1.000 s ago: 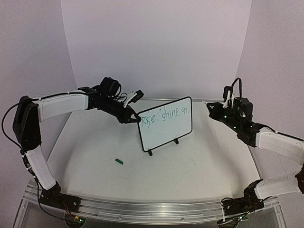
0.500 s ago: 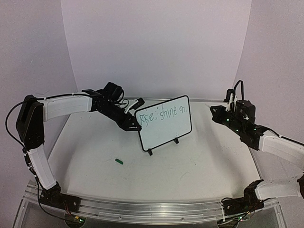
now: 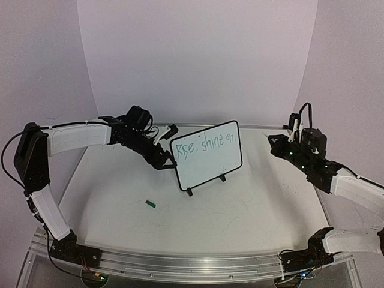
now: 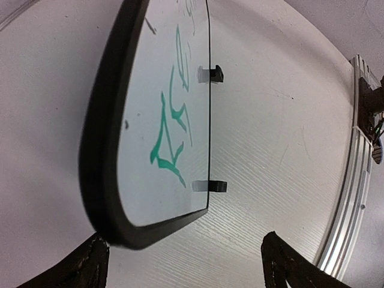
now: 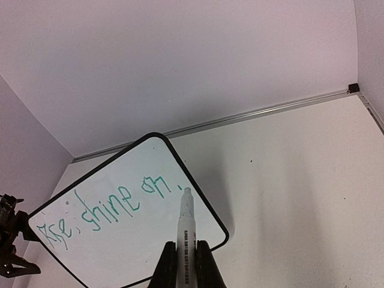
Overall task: Write a sentence on the whiteboard
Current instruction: Pick up the pen cap from the center of the board, then insert the whiteboard marker without the cap into the pen cap.
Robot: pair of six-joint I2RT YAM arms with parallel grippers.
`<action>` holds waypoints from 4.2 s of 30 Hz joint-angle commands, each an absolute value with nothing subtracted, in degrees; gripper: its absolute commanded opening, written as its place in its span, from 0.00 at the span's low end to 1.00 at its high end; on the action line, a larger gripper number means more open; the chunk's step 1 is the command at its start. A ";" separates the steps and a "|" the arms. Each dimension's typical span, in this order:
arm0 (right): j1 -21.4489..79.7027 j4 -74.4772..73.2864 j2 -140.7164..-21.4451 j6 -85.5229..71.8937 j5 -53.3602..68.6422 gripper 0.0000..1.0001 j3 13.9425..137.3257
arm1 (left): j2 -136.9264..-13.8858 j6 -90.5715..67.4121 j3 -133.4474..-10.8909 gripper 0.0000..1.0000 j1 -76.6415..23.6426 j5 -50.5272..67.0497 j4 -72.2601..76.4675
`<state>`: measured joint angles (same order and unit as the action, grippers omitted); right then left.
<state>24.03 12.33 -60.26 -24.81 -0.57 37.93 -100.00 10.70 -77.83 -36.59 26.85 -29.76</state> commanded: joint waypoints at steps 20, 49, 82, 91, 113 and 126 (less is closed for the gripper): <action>24.09 13.03 -58.01 -25.79 20.29 0.00 33.94 | -78.67 -11.11 -56.43 0.86 -36.54 15.02 -11.98; 30.86 21.23 -65.26 -33.15 21.82 0.00 29.08 | -92.98 -16.06 -43.83 0.81 -39.67 20.70 -7.25; 32.87 20.91 -65.86 -32.86 19.40 0.00 28.00 | -93.38 -17.28 -45.39 0.51 -55.01 11.34 -19.64; 32.96 20.27 -65.53 -32.54 18.81 0.00 27.92 | -96.80 -16.63 -49.65 0.24 -58.12 3.47 -27.12; 33.08 9.16 -73.21 -27.48 52.40 0.00 37.85 | -86.74 -9.61 -52.66 0.00 -63.84 8.19 -22.25; 37.32 9.49 -79.65 -29.83 68.40 0.00 44.57 | -80.70 -5.08 -53.99 0.00 -63.84 22.75 -15.58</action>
